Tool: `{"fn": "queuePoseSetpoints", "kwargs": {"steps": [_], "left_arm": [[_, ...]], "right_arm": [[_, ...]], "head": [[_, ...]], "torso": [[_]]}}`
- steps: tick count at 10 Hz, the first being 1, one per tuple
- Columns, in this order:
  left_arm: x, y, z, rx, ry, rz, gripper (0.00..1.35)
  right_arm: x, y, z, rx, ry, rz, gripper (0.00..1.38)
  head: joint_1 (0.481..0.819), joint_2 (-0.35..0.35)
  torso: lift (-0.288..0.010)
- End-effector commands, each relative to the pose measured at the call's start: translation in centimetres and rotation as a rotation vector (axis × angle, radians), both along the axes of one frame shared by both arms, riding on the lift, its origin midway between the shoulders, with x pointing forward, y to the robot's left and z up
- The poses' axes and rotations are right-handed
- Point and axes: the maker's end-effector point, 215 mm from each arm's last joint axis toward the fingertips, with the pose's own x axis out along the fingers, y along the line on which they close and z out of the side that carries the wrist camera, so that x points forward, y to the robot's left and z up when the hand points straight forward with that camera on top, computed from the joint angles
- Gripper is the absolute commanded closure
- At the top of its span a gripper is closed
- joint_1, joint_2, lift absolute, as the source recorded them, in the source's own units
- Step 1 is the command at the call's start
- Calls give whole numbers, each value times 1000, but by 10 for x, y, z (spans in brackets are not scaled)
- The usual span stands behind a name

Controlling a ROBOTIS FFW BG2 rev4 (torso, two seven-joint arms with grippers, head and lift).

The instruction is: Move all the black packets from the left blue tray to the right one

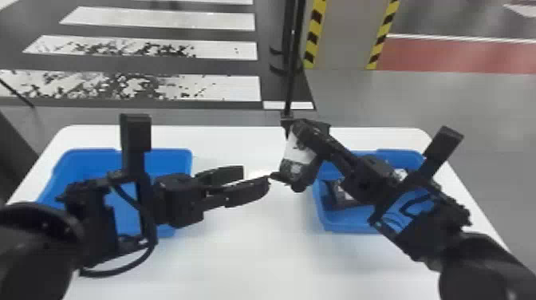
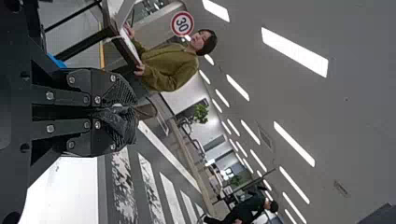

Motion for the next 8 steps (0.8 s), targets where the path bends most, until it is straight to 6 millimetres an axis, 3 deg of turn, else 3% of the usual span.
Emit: {"fn": "queuePoseSetpoints", "kwargs": {"steps": [1, 3, 5, 6, 7, 8], "left_arm": [[4, 35, 2, 12, -32, 93, 145], [-1, 92, 11, 47, -103, 257, 147], [-23, 143, 5, 95, -114, 402, 148], [-33, 165, 6, 125, -127, 461, 148], [-48, 180, 9, 155, -134, 501, 150], [-64, 191, 10, 183, -126, 529, 150]], "right_arm": [[31, -36, -14, -27, 14, -75, 1285], [82, -88, -70, -89, 102, -192, 1285], [110, -161, -109, -221, 152, -357, 1285], [110, -201, -124, -319, 170, -439, 1283], [106, -216, -134, -365, 190, -477, 1227], [96, -221, -141, -388, 200, -500, 976]], "head": [[695, -73], [695, -70], [695, -65], [695, -76], [695, -87], [695, -104]], "torso": [[-140], [-140], [-140], [-140], [-140], [-140]]}}
